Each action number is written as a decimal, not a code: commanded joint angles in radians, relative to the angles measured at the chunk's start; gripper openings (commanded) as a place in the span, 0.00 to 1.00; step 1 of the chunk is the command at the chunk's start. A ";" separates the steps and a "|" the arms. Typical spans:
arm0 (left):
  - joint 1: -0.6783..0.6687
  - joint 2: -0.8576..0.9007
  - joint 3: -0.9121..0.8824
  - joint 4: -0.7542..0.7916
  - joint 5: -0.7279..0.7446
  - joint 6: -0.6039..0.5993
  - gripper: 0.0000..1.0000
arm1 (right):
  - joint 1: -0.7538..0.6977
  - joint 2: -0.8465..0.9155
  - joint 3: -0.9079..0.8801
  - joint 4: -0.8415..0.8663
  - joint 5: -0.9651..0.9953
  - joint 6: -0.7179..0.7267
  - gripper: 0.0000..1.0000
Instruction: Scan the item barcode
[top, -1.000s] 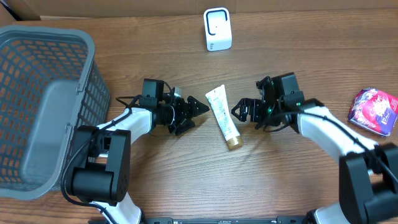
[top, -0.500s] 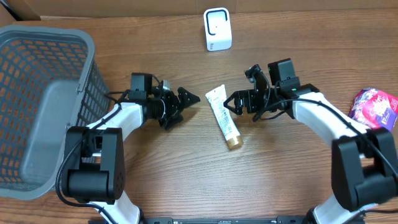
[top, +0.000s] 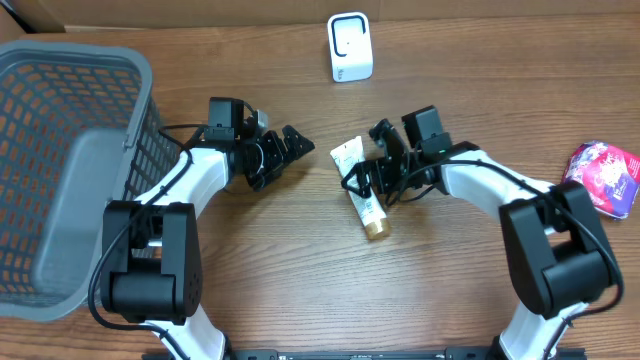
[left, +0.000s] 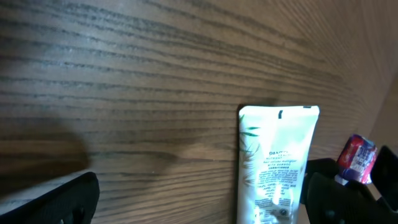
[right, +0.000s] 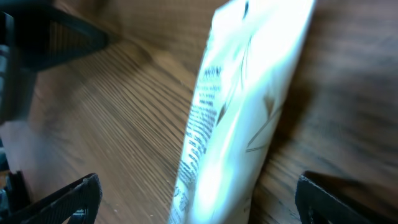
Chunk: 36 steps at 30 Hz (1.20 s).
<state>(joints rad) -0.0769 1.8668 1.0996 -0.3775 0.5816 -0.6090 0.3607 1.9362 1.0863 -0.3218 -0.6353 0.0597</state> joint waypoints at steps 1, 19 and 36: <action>-0.001 0.016 0.016 -0.016 -0.021 0.042 1.00 | 0.000 0.043 0.016 -0.002 0.013 -0.008 0.91; -0.001 0.016 0.016 -0.045 -0.043 0.049 1.00 | 0.041 0.090 0.016 -0.019 0.067 -0.008 0.20; -0.001 0.016 0.016 -0.132 -0.096 0.049 1.00 | 0.000 0.080 0.345 -0.199 0.270 0.529 0.04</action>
<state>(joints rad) -0.0769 1.8668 1.1015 -0.5011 0.5064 -0.5770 0.3809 2.0331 1.3247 -0.5003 -0.4553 0.3603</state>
